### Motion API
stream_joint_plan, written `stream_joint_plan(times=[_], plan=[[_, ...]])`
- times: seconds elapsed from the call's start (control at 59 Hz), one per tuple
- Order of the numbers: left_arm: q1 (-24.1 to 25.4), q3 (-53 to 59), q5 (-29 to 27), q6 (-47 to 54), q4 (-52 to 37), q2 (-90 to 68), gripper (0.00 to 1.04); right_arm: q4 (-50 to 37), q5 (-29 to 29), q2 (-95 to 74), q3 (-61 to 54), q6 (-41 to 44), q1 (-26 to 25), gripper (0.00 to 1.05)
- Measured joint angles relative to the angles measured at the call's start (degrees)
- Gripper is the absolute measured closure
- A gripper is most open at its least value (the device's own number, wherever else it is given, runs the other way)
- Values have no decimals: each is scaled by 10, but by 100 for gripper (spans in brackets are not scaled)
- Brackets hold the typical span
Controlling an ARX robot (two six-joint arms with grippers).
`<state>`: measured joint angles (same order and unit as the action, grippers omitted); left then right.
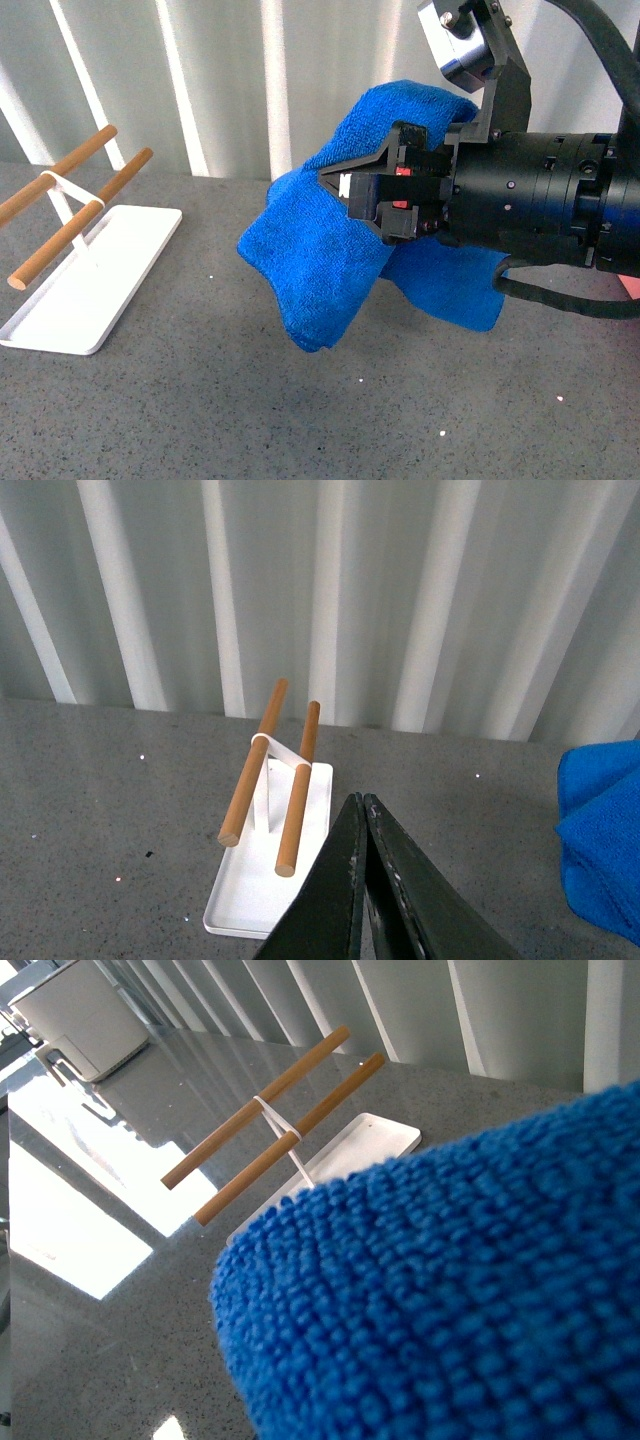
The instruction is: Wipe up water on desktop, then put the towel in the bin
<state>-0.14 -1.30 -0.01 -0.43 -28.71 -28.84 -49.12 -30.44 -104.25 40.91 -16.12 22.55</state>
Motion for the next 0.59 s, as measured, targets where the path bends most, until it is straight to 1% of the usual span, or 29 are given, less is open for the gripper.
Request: stream_joint_plan(times=[0.237, 0.594], plan=[[0, 0, 0, 0, 66, 68, 101, 8, 2, 4, 0, 7, 0, 100], [0, 0, 0, 0, 135, 139, 101, 23, 2, 12, -5, 14, -12, 100]])
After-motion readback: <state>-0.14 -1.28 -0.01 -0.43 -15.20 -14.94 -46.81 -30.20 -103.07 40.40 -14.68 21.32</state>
